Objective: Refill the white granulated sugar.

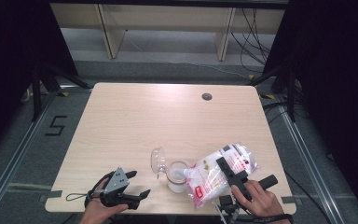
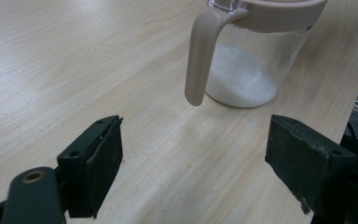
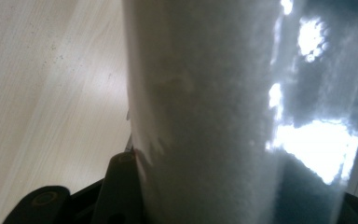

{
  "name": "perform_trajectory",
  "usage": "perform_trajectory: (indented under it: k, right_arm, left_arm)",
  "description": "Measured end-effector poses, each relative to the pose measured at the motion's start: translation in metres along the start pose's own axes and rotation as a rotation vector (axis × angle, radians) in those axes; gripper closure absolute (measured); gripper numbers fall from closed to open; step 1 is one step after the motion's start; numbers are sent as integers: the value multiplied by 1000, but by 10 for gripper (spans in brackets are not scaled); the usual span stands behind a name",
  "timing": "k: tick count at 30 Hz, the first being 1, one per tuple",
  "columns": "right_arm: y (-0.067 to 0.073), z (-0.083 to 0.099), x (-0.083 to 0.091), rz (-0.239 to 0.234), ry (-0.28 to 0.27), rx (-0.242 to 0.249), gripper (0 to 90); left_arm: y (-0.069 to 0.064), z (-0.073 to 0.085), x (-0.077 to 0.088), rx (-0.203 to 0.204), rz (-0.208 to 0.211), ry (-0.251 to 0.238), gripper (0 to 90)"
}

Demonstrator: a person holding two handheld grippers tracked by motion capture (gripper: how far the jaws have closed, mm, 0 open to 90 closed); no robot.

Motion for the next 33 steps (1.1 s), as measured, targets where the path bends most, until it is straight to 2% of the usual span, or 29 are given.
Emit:
perform_trajectory:
  k: [2, 3, 5, 8, 9, 10, 12, 13, 14, 16, 17, 19, 33]
  right_arm:
    - [0, 0, 0, 1, 1, 0, 614]
    - [0, -1, 0, -2, -5, 11, 615]
    - [0, 0, 0, 1, 0, 2, 615]
    - [0, 0, 0, 0, -1, -1, 615]
    - [-1, -1, -1, 0, -12, 14, 615]
    - [2, 1, 0, -6, 0, -16, 615]
    - [-1, -1, -1, 2, -12, 14, 615]
    - [-1, -1, -1, 0, -11, 11, 615]
    - [2, 1, 0, -6, 0, -18, 615]
    - [-1, -1, -1, 1, -12, 11, 615]
    - [2, 1, 0, -6, 0, -19, 615]
    - [-1, -1, 0, 1, -12, 12, 616]
    - [-1, -1, 0, -1, -10, 14, 616]
  left_arm:
    - [-2, 0, -1, 38, -3, -5, 184]
    - [-2, -1, -1, 38, -3, -6, 184]
    - [1, 1, 0, -8, 1, 5, 184]
    - [-2, 0, 0, 32, -3, -5, 184]
    - [-1, -1, 0, 16, -2, -6, 184]
    - [-2, -1, 0, 37, -4, -5, 184]
    - [1, 0, 0, -7, 0, 3, 184]
    - [0, 0, 1, -6, 0, 4, 184]
    - [0, 0, 1, -5, 0, 4, 184]
    - [0, 0, 1, -7, 3, 2, 184]
    - [0, 0, 0, -5, 3, 0, 184]
    - [0, 0, 0, -5, 3, 1, 184]
    - [0, 0, 0, -1, 3, 0, 184]
Point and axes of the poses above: each handheld gripper's, and its own axes: x roughly backward along the jaws, z roughly out of its underside, y roughly to its left, the point moved 9 cm from there along -x, roughly forward along the jaws, and after that the axes turned 15 degrees about -x, right-handed, at the moved point
